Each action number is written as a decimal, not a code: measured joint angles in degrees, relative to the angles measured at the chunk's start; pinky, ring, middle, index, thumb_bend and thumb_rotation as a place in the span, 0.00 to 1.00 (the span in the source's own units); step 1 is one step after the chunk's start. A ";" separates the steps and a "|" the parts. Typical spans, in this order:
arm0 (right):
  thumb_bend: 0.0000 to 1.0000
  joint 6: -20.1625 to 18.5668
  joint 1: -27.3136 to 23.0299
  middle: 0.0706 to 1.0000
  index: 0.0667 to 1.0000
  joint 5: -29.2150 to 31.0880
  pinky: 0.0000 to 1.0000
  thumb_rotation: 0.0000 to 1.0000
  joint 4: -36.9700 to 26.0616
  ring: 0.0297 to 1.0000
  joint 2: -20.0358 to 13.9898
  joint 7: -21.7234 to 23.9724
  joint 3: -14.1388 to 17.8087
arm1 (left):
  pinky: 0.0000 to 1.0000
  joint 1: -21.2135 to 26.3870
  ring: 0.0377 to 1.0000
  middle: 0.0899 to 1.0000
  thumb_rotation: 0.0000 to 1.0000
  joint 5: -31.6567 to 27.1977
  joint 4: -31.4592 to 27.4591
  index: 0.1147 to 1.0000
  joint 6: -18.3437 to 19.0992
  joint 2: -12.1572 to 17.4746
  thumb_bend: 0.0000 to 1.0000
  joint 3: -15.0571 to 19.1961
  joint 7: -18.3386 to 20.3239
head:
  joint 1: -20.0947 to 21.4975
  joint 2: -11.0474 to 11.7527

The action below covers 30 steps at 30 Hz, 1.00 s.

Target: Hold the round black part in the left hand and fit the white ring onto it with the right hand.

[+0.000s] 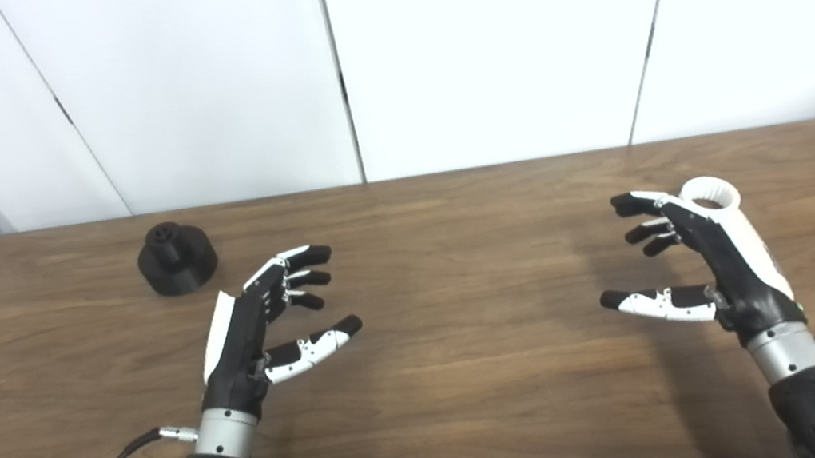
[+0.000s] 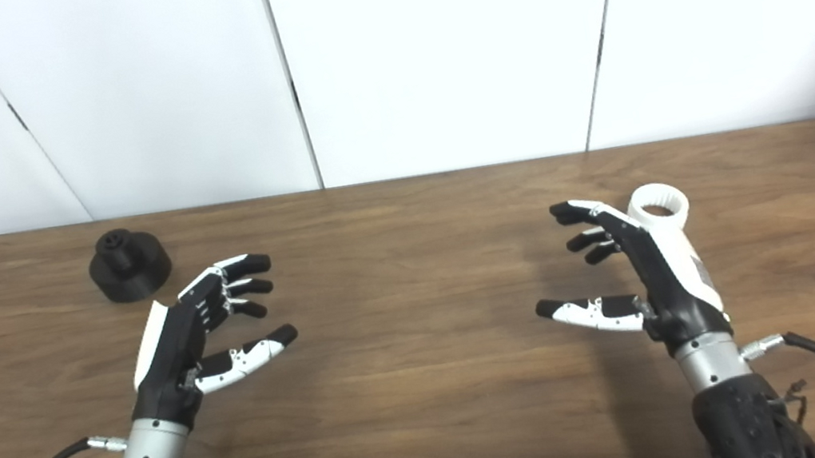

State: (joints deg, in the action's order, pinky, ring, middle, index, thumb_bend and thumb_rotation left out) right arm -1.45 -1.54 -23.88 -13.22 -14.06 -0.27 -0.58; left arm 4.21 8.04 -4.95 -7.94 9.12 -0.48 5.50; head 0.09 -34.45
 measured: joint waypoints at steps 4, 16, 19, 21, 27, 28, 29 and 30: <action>0.63 0.00 0.00 0.75 0.76 0.07 0.58 0.17 0.00 0.65 0.00 0.04 0.03 | 0.58 0.00 0.69 0.75 0.04 -0.04 0.00 0.68 0.00 0.00 0.69 -0.10 0.09 | -0.09 -0.09; 0.63 0.00 0.02 0.75 0.76 0.33 0.57 0.17 -0.02 0.65 -0.04 0.42 0.05 | 0.58 0.00 0.69 0.75 0.04 -0.26 0.00 0.68 0.01 0.02 0.69 -0.31 0.18 | -2.98 0.26; 0.63 0.01 0.07 0.76 0.76 0.89 0.57 0.16 0.00 0.67 -0.25 0.46 0.21 | 0.58 0.00 0.70 0.75 0.06 -0.22 0.02 0.68 0.00 -0.12 0.69 -0.59 0.11 | -5.88 0.53; 0.63 0.12 0.12 0.76 0.76 1.23 0.58 0.17 0.08 0.68 -0.62 0.47 0.47 | 0.58 0.00 0.70 0.75 0.06 -0.22 0.23 0.68 -0.06 -0.44 0.70 -0.80 0.03 | -7.82 0.70; 0.62 0.25 0.68 0.77 0.77 2.73 0.59 0.16 0.67 0.70 -2.17 0.52 1.29 | 0.57 -0.14 0.71 0.75 0.06 0.30 0.99 0.67 -0.29 -1.53 0.71 -1.65 -0.27 | -12.30 1.41; 0.61 0.10 0.77 0.78 0.77 3.05 0.59 0.16 0.67 0.70 -2.26 0.58 1.43 | 0.57 -0.15 0.70 0.75 0.05 0.33 1.14 0.67 -0.51 -1.63 0.71 -1.72 -0.29 | -12.48 1.49; 0.61 -0.01 0.83 0.79 0.78 3.29 0.58 0.16 0.66 0.70 -2.27 0.71 1.54 | 0.58 -0.15 0.70 0.75 0.05 0.37 1.37 0.67 -0.95 -1.67 0.71 -1.79 -0.32 | -12.74 1.58; 0.61 -0.20 0.85 0.79 0.78 3.45 0.58 0.16 0.64 0.70 -2.27 0.94 1.56 | 0.58 -0.15 0.70 0.75 0.05 0.42 1.73 0.68 -1.37 -1.68 0.71 -1.86 -0.32 | -12.74 1.58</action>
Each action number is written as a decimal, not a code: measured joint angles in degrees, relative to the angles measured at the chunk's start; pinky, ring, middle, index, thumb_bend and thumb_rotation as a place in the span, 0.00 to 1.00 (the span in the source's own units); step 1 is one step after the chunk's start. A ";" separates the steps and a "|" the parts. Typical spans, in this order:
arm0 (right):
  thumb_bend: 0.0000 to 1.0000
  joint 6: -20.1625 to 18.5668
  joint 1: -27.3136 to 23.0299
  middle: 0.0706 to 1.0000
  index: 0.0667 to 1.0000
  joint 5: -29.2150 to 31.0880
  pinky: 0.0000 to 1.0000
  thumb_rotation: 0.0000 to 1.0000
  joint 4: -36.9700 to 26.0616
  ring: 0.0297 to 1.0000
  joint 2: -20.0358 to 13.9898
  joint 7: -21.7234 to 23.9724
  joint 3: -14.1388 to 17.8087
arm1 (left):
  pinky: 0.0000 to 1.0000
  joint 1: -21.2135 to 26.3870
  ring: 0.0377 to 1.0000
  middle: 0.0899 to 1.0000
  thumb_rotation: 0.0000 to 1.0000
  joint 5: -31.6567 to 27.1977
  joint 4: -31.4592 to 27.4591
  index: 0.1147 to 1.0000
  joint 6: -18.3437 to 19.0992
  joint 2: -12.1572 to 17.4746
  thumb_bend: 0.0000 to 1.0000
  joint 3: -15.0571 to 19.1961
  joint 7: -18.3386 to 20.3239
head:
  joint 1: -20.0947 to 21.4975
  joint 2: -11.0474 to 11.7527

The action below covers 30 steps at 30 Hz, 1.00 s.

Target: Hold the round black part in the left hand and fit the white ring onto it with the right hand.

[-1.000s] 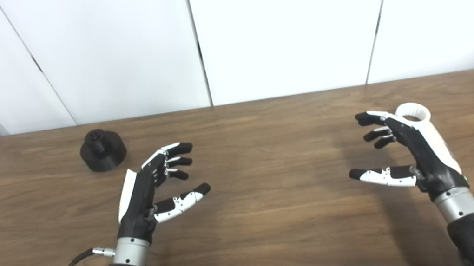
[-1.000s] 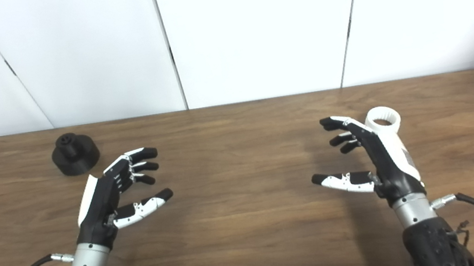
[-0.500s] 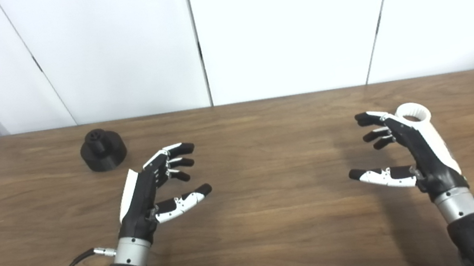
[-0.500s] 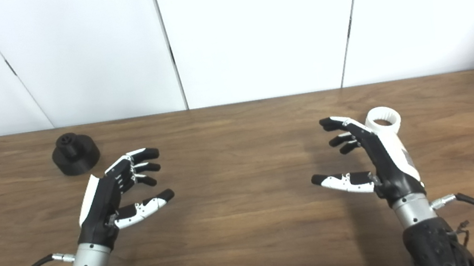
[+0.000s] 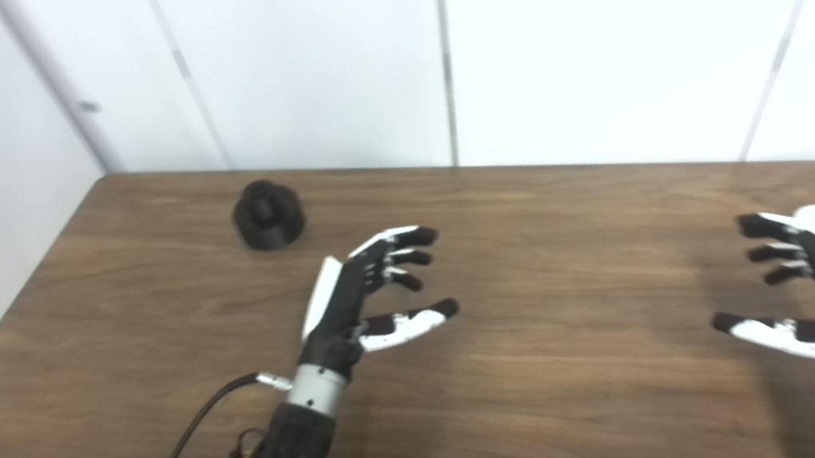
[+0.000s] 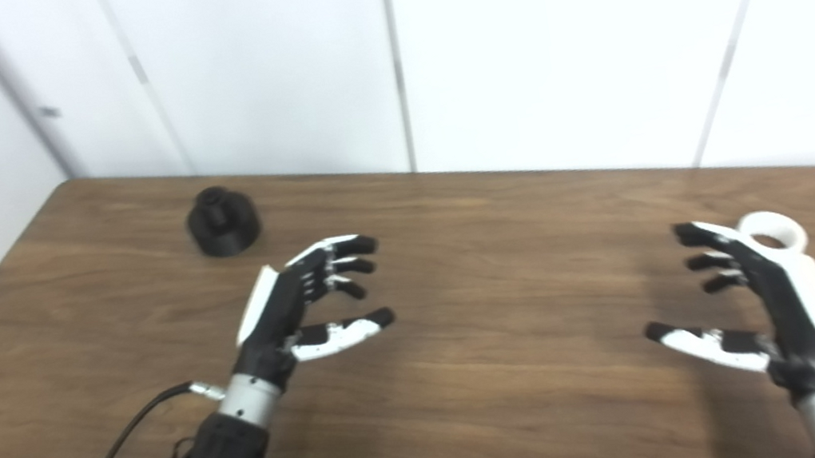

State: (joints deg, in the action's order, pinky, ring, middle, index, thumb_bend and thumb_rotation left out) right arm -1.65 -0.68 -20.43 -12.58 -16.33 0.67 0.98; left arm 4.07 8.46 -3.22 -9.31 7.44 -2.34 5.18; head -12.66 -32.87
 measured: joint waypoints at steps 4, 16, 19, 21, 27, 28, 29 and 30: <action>0.62 -0.70 0.08 0.79 0.79 0.53 0.60 0.17 -0.06 0.71 0.00 0.95 0.15 | 0.58 -0.04 0.70 0.74 0.05 0.16 0.66 0.67 -0.53 0.00 0.71 -0.12 -0.05 | 0.26 -0.09; 0.64 -0.68 0.03 0.79 0.78 1.11 0.59 0.17 0.20 0.70 -0.20 1.19 0.59 | 0.56 -0.04 0.74 0.76 0.08 2.38 0.66 0.64 -0.81 -0.07 0.73 -0.11 -1.57 | -0.44 0.44; 0.64 -0.65 -0.13 0.78 0.77 1.13 0.59 0.18 0.95 0.69 -0.20 1.19 0.59 | 0.58 -0.01 0.77 0.78 0.11 6.42 0.64 0.62 -0.79 -0.06 0.74 -0.03 -3.56 | -0.35 0.88; 0.64 -0.56 -0.15 0.78 0.77 1.18 0.59 0.16 1.45 0.69 -0.23 1.19 0.59 | 0.62 0.00 0.79 0.80 0.13 8.94 0.42 0.62 -0.65 -0.06 0.74 0.00 -4.94 | -0.53 0.97; 0.65 0.13 -0.57 0.78 0.76 1.46 0.59 0.18 3.39 0.69 -0.71 1.19 0.75 | 0.77 1.09 0.85 0.83 0.18 10.95 -1.87 0.64 1.01 0.38 0.75 1.16 -5.77 | -1.05 1.05; 0.65 0.15 -0.61 0.78 0.77 1.46 0.59 0.18 3.39 0.70 -0.71 1.19 0.73 | 0.78 1.55 0.86 0.84 0.19 10.95 -1.90 0.64 1.49 0.93 0.76 1.37 -5.64 | -1.05 1.05; 0.65 0.17 -0.65 0.77 0.77 1.46 0.59 0.18 3.40 0.70 -0.71 1.20 0.73 | 0.78 1.98 0.86 0.84 0.19 10.97 -1.95 0.65 1.90 1.55 0.76 1.56 -5.31 | -1.32 1.23; 0.65 0.17 -0.69 0.77 0.77 1.46 0.59 0.18 3.45 0.70 -0.74 1.19 0.75 | 0.79 2.42 0.86 0.84 0.20 10.99 -2.07 0.65 2.22 2.26 0.77 1.72 -5.10 | -1.32 1.23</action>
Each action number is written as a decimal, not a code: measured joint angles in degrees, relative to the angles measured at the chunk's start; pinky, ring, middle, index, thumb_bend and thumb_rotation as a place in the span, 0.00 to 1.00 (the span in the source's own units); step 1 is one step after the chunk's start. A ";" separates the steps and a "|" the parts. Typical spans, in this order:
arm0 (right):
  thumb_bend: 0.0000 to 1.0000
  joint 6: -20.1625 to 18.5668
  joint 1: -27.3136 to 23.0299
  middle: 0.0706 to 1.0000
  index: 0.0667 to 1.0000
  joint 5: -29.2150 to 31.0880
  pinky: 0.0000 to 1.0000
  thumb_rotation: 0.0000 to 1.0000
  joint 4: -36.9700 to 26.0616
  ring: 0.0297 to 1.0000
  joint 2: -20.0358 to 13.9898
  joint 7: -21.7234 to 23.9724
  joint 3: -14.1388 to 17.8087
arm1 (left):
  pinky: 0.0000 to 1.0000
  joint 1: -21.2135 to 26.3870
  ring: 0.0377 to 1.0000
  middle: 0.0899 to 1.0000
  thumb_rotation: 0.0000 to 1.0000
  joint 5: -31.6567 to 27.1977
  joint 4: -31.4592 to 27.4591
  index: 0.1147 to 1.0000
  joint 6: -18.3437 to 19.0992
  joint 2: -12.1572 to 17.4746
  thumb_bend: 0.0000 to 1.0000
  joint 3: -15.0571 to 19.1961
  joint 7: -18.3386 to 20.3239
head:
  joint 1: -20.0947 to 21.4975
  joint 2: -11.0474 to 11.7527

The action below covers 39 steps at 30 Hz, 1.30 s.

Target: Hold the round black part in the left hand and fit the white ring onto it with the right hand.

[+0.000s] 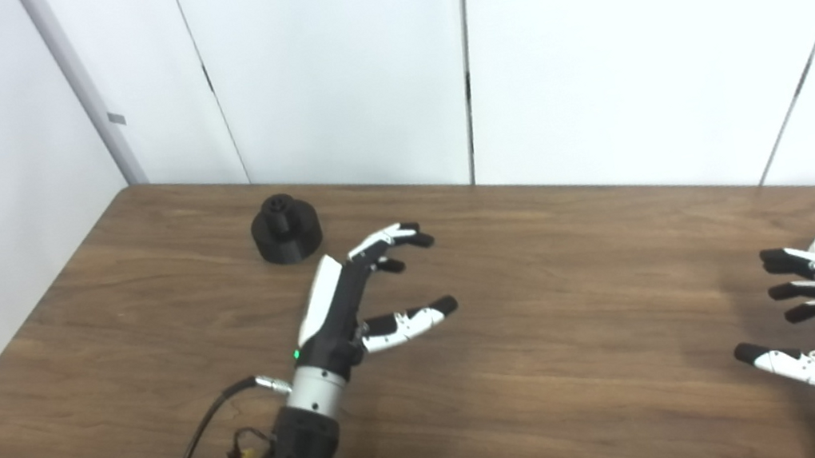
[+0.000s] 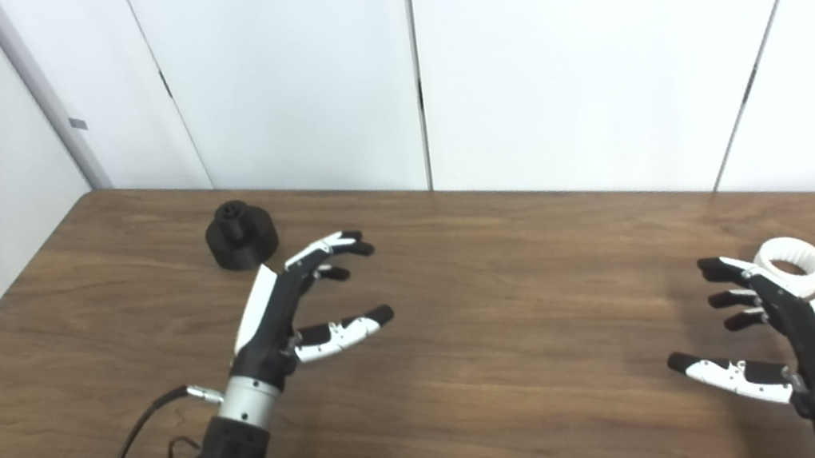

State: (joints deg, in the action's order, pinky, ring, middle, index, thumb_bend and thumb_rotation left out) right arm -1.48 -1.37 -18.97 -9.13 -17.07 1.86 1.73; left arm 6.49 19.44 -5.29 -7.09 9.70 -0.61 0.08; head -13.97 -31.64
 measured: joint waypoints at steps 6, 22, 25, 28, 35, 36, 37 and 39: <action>0.64 0.12 -0.12 0.77 0.77 0.08 0.58 0.17 0.41 0.69 -0.12 0.04 0.00 | 0.78 2.37 0.88 0.87 0.27 1.69 -2.21 0.64 4.40 3.07 0.79 0.87 0.73 | -0.18 -0.09; 0.65 0.34 -0.09 0.77 0.77 0.72 0.59 0.17 1.34 0.69 -1.09 0.18 -0.01 | 0.78 6.03 0.95 0.94 0.26 11.25 0.06 0.64 10.18 8.14 0.80 3.07 -1.69 | -0.44 0.09; 0.64 0.34 -0.04 0.78 0.78 0.71 0.59 0.18 1.35 0.70 -1.29 0.18 0.00 | 0.77 6.62 0.94 0.93 0.25 12.03 0.47 0.64 10.32 10.65 0.82 3.22 -1.67 | -0.53 0.09; 0.65 0.34 -0.07 0.78 0.77 0.72 0.59 0.17 1.35 0.70 -1.43 0.18 -0.02 | 0.79 7.29 0.95 0.93 0.22 12.06 0.47 0.64 10.61 11.28 0.82 3.81 -1.75 | -0.53 0.09; 0.65 1.28 -0.08 0.78 0.77 0.86 0.59 0.17 1.92 0.70 -1.42 0.18 -0.05 | 0.82 8.56 0.96 0.93 0.24 14.04 4.10 0.66 10.97 12.16 0.82 3.57 -2.72 | -0.44 0.09; 0.65 1.46 -0.08 0.78 0.77 0.86 0.59 0.17 1.92 0.70 -1.44 0.18 -0.04 | 0.82 8.68 0.96 0.93 0.24 14.48 4.39 0.66 11.16 12.58 0.83 3.52 -2.71 | -0.53 0.00; 0.64 1.62 -0.08 0.78 0.77 0.86 0.59 0.17 1.92 0.70 -1.46 0.17 0.00 | 0.82 8.86 0.96 0.93 0.25 15.01 4.49 0.67 11.65 13.05 0.83 3.47 -2.69 | -0.53 0.00; 0.64 1.66 -0.07 0.78 0.78 0.87 0.59 0.17 1.93 0.70 -1.49 0.18 0.00 | 0.81 9.69 0.96 0.93 0.25 16.19 4.87 0.68 13.25 13.65 0.84 3.41 -2.64 | -0.53 0.09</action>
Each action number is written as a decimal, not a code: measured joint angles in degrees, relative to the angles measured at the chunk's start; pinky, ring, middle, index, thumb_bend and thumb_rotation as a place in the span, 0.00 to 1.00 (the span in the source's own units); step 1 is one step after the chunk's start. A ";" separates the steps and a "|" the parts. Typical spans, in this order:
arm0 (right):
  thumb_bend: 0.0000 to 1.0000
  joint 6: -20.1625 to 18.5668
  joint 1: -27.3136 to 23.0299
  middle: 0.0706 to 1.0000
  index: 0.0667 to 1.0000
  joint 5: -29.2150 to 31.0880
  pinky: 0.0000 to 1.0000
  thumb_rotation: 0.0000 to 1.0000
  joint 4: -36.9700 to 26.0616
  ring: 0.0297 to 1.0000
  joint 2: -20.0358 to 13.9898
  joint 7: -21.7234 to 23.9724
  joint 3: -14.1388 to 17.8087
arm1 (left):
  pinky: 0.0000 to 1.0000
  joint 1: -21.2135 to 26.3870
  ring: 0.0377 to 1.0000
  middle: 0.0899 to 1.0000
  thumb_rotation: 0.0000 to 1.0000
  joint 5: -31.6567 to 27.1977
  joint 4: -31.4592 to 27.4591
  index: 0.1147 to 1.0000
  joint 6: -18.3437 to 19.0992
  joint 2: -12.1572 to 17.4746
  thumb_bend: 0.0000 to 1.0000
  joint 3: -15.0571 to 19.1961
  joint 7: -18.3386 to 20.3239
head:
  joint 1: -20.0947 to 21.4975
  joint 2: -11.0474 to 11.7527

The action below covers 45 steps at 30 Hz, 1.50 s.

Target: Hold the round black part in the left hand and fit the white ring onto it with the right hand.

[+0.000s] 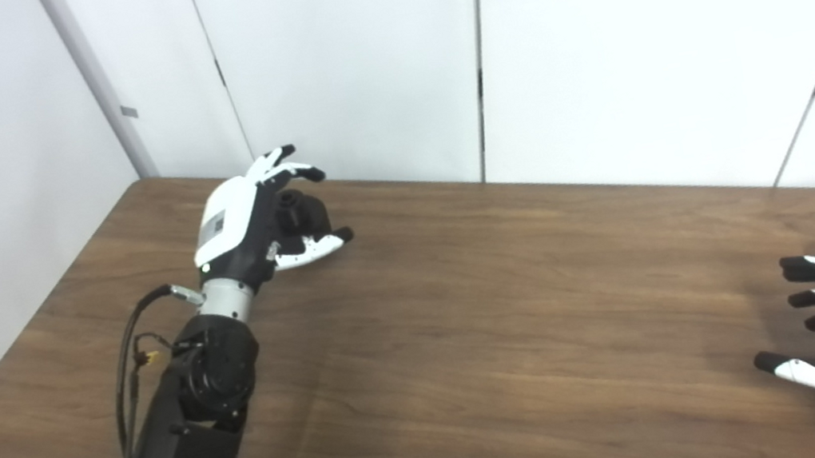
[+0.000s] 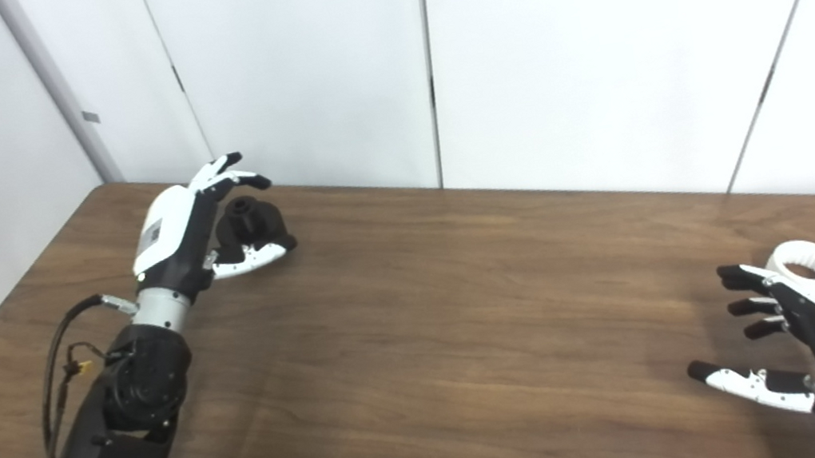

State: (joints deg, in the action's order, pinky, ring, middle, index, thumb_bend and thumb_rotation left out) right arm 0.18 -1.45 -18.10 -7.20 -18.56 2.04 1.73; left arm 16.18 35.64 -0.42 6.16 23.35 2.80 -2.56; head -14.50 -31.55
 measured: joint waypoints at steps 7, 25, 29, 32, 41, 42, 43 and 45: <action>0.65 0.00 0.01 0.78 0.77 0.01 0.59 0.19 0.01 0.70 0.00 0.01 -0.01 | 0.77 1.96 0.94 0.92 0.28 2.24 3.54 0.69 2.78 1.45 0.88 -0.28 -0.13 | -0.09 0.00; 0.65 -0.01 0.08 0.78 0.77 0.02 0.58 0.17 0.02 0.70 0.03 0.01 -0.02 | 0.87 6.30 1.00 0.99 0.46 5.38 10.23 0.80 9.76 4.70 1.00 -3.56 0.50 | 0.26 -0.26; 0.64 0.00 0.11 0.78 0.78 0.02 0.58 0.16 0.02 0.70 0.02 0.01 -0.02 | 0.86 6.92 1.00 1.00 0.49 5.66 12.18 0.82 11.15 5.53 1.00 -4.43 0.51 | 0.53 -0.35; 0.65 0.00 0.14 0.77 0.77 0.02 0.58 0.17 0.01 0.69 0.03 0.01 -0.02 | 0.87 7.37 1.00 1.00 0.50 5.67 13.17 0.83 11.54 6.04 1.00 -5.11 0.65 | 0.53 -0.35; 0.64 -0.01 0.22 0.77 0.77 0.02 0.58 0.17 -0.12 0.68 0.03 0.02 -0.02 | 0.84 8.89 1.00 1.00 0.51 5.41 16.41 0.81 13.30 6.69 1.00 -6.69 1.00 | 0.18 -0.62; 0.64 -0.03 0.22 0.76 0.76 0.02 0.57 0.17 -0.13 0.68 0.04 0.04 -0.02 | 0.84 8.94 1.00 1.00 0.50 5.39 16.70 0.81 13.30 6.69 1.00 -6.87 1.00 | 0.18 -0.62; 0.64 -0.08 0.22 0.75 0.76 0.01 0.57 0.17 -0.18 0.67 0.04 0.07 -0.03 | 0.84 9.06 1.00 1.00 0.50 5.36 17.30 0.81 13.30 6.69 1.00 -7.09 1.00 | 0.18 -0.62; 0.64 -0.12 0.25 0.75 0.75 0.01 0.57 0.17 -0.28 0.67 0.03 0.09 -0.02 | 0.84 9.12 1.00 1.00 0.49 5.26 18.10 0.81 13.30 6.69 1.00 -7.32 1.01 | 0.18 -0.53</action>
State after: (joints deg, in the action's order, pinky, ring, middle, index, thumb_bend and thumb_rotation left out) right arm 0.06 -1.20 -18.08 -7.48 -18.52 2.14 1.71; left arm 25.30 40.90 17.68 19.47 30.04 -4.52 -1.55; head -14.33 -32.08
